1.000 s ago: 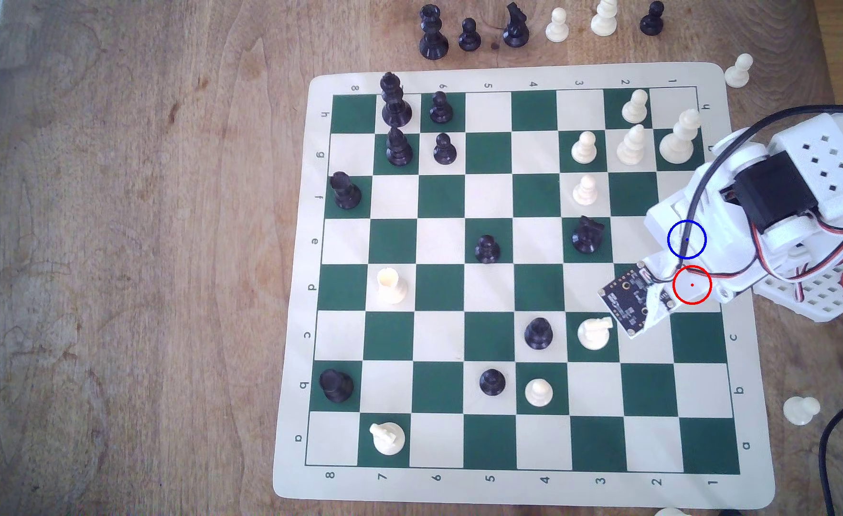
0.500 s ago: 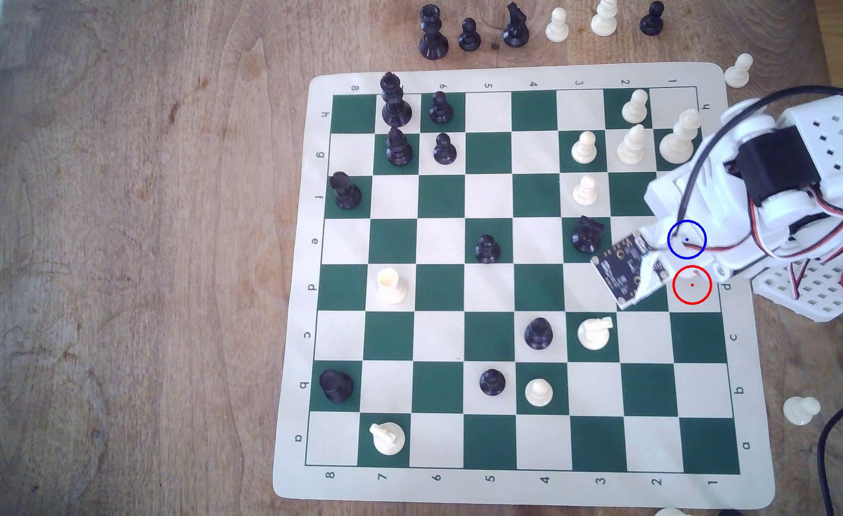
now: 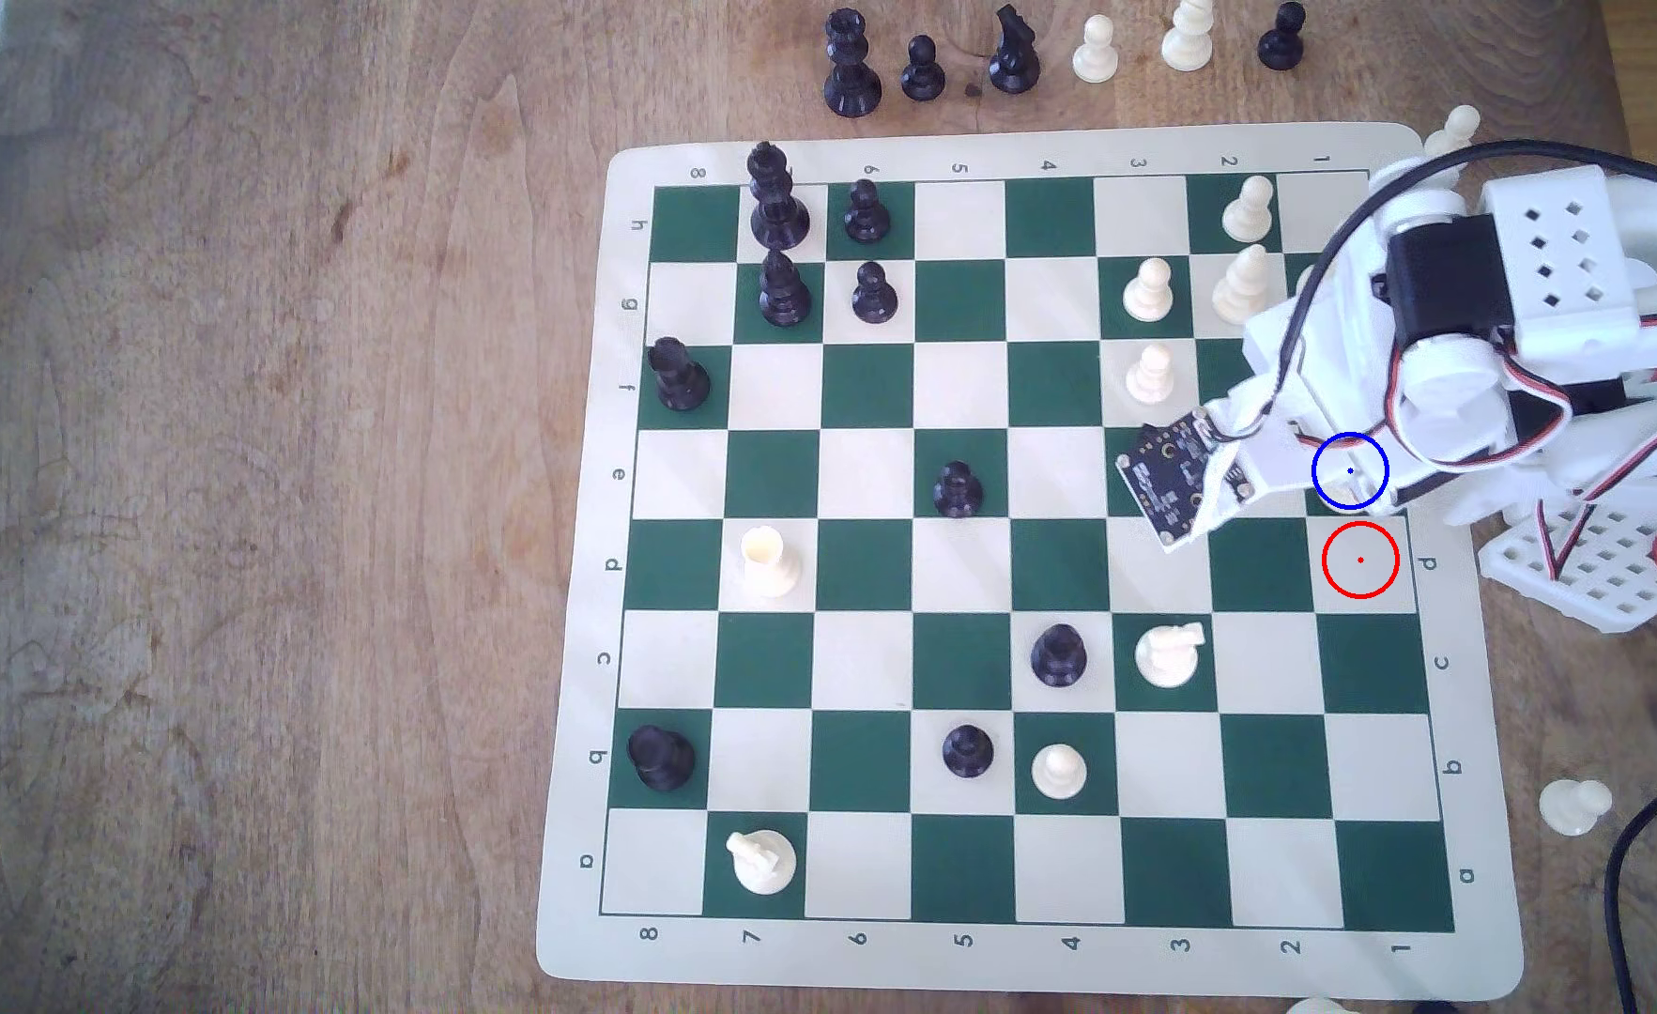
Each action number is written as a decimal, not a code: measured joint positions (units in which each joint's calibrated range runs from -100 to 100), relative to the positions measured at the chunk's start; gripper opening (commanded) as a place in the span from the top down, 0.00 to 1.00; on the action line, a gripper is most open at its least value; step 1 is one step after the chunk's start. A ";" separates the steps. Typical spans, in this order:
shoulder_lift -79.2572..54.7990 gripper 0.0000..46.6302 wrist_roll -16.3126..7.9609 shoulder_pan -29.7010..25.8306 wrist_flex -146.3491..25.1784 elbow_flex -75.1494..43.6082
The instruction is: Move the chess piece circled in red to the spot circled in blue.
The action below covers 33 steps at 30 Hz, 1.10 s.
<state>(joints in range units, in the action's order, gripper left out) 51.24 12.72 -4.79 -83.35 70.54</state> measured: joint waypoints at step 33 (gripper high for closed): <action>-2.76 0.59 1.37 6.49 5.90 -0.27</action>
<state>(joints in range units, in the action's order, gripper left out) 48.47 14.09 1.70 -77.45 70.27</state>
